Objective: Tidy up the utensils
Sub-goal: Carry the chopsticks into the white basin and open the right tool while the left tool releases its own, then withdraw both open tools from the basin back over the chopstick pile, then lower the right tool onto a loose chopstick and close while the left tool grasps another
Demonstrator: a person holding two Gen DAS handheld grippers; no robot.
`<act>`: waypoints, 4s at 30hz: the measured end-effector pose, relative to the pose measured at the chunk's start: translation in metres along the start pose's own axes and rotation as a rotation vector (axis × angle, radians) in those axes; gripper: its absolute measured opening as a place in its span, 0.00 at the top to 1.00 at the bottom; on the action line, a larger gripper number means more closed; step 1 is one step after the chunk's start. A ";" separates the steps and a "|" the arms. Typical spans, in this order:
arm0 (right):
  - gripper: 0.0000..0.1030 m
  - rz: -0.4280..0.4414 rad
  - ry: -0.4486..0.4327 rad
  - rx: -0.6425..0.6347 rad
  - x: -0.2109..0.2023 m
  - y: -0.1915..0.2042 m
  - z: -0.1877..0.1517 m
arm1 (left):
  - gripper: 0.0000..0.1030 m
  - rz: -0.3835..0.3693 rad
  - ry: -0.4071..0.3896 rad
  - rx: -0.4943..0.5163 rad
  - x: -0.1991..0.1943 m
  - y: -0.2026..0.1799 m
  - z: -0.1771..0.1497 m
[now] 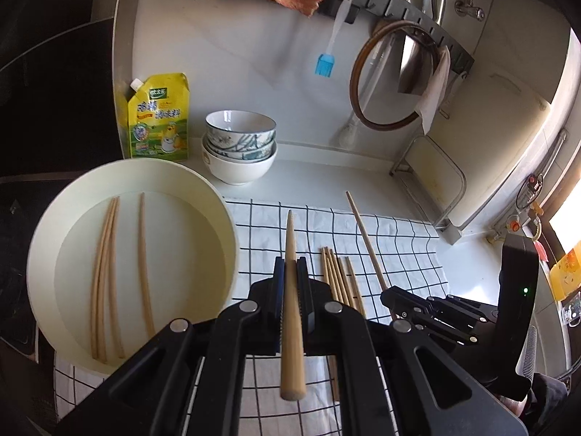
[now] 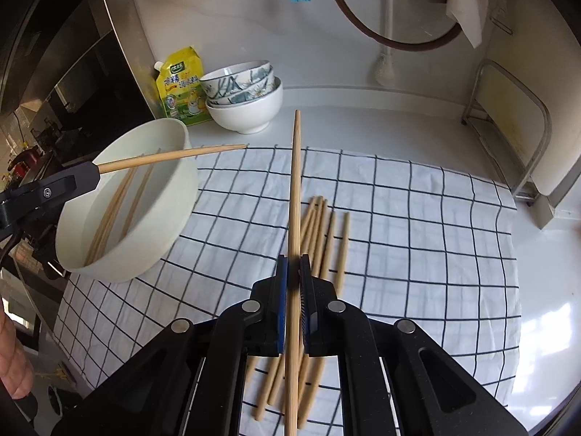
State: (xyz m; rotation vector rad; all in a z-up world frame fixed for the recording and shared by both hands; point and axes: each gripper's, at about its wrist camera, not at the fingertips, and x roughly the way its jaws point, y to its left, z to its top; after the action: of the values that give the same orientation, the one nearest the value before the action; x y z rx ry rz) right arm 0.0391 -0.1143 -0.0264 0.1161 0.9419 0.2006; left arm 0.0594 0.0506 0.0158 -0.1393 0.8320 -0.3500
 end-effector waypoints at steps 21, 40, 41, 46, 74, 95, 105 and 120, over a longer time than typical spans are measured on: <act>0.94 0.236 0.120 -0.123 0.096 0.173 0.085 | 0.93 0.239 -0.004 -0.114 0.013 0.166 0.014; 0.94 0.188 0.262 -0.035 0.154 0.173 0.081 | 0.93 0.222 0.224 -0.175 0.070 0.188 -0.005; 0.94 0.188 0.260 -0.033 0.154 0.172 0.081 | 0.93 0.222 0.225 -0.174 0.070 0.187 -0.005; 0.92 0.186 0.220 -0.031 0.147 0.170 0.083 | 0.91 0.231 0.230 -0.198 0.066 0.191 -0.008; 0.84 0.092 0.084 0.055 0.046 0.080 0.025 | 0.38 0.239 0.163 -0.094 0.013 0.120 -0.016; 0.77 -0.090 0.131 0.189 0.004 -0.051 -0.054 | 0.36 0.068 0.241 0.082 0.056 -0.026 -0.049; 0.75 -0.073 0.165 0.172 0.022 -0.059 -0.069 | 0.35 0.084 0.307 0.097 0.082 -0.044 -0.075; 0.74 -0.079 0.194 0.139 0.051 -0.051 -0.074 | 0.33 0.127 0.335 0.061 0.096 -0.035 -0.088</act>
State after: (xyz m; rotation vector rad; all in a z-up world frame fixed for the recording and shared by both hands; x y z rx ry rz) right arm 0.0144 -0.1523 -0.1199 0.1890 1.1519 0.0738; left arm 0.0453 -0.0152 -0.1011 0.0311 1.1537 -0.2827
